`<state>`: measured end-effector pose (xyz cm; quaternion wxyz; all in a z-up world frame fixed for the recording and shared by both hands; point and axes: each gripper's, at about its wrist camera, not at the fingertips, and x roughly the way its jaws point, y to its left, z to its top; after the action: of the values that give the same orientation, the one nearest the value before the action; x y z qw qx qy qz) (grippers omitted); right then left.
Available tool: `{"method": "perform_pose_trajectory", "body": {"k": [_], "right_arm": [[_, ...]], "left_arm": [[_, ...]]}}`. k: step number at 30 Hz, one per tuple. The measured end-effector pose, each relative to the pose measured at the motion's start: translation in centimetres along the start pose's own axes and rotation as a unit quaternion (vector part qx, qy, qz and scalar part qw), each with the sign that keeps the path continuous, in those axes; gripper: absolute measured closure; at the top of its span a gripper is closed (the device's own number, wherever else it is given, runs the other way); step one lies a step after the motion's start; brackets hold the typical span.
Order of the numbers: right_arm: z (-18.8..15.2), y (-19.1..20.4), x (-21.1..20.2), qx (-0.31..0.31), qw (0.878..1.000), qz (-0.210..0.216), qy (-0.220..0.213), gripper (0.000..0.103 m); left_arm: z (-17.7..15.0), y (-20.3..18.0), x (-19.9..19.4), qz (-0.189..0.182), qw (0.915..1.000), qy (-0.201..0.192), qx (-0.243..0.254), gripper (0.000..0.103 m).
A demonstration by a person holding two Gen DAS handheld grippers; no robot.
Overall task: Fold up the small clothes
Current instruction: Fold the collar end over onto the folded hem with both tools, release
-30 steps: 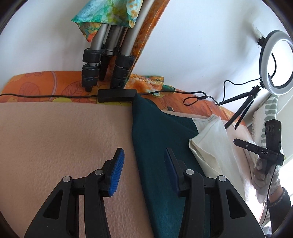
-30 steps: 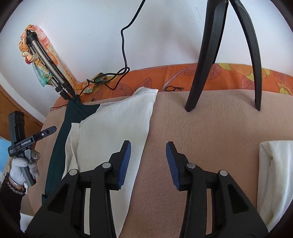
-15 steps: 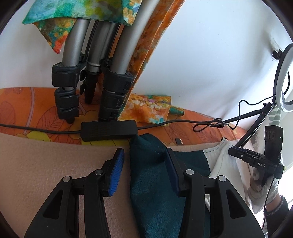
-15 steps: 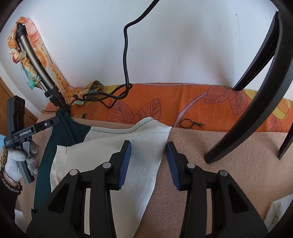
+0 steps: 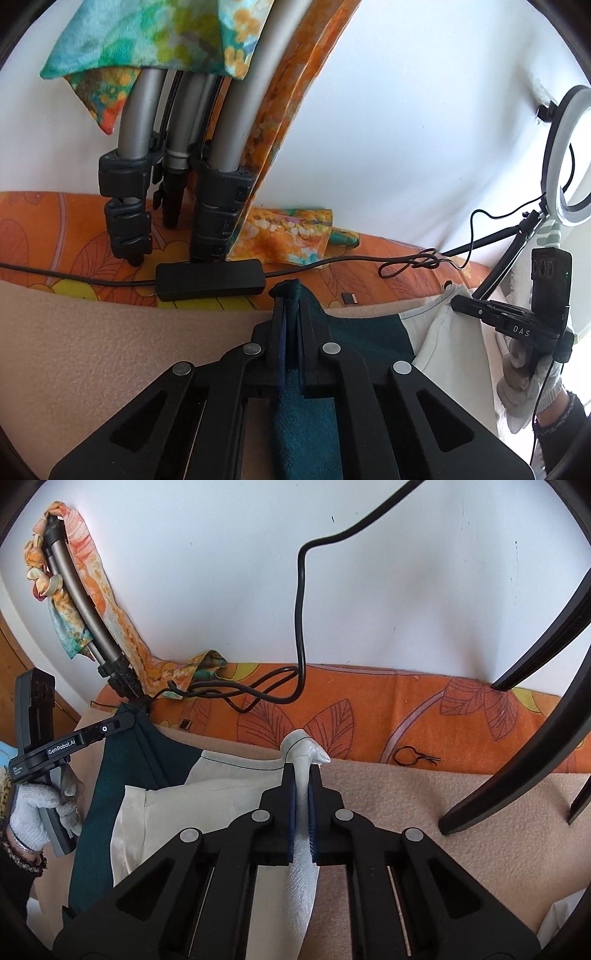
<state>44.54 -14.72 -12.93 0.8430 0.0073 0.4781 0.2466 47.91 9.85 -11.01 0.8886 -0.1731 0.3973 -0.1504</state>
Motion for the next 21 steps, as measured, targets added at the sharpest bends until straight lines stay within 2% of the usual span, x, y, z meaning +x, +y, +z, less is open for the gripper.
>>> {"method": "perform_pose_trajectory", "body": {"k": [11,21], "right_arm": [[0.2,2.2,-6.1,-0.009,0.998,0.039,-0.037,0.097],[-3.8,6.0,-14.5,-0.03,0.996,0.057,-0.054,0.097]], "left_arm": [[0.1,-3.7,-6.8,-0.032,0.9986,-0.029,0.031,0.101],[-3.5,-7.3,-13.9,-0.038,0.9975,-0.035,0.047,0.101]]}}
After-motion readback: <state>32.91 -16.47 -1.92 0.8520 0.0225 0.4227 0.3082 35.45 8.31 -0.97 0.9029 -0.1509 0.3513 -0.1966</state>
